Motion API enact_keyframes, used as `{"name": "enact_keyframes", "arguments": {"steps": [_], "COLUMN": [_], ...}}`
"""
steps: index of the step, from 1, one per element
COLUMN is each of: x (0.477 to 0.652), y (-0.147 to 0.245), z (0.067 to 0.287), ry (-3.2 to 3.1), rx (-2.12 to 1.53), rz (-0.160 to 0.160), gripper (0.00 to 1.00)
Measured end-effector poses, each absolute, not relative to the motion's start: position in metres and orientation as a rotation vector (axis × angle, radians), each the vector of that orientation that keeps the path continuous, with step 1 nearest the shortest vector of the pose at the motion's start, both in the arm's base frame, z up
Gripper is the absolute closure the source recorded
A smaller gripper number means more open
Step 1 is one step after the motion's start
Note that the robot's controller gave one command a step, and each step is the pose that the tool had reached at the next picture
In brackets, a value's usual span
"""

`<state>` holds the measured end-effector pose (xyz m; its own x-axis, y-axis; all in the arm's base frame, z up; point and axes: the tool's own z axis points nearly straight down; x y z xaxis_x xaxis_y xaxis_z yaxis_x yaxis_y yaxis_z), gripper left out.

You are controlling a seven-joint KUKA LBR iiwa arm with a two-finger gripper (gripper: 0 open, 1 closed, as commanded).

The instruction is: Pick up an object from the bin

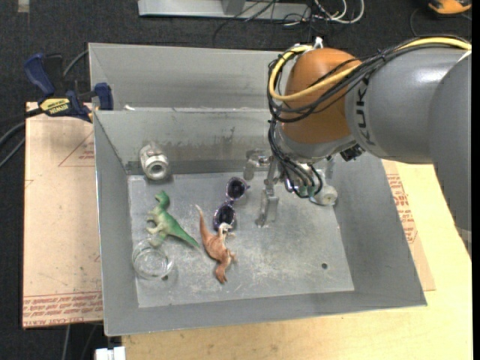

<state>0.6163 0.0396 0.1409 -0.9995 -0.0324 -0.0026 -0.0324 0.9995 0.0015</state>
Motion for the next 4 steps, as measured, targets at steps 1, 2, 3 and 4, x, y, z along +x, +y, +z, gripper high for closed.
{"name": "enact_keyframes", "arguments": {"steps": [1,2,3,4], "x": [0.62,0.61,0.617,0.617], "y": [0.086,0.077,0.064,0.064], "z": [0.152,0.068,0.071,0.071], "ry": [3.13,3.139,3.127,3.127], "rx": [-0.095,-0.041,0.085,0.085], "rz": [0.006,0.005,0.009,0.009], "gripper": [0.0,0.0,1.0,1.0]}}
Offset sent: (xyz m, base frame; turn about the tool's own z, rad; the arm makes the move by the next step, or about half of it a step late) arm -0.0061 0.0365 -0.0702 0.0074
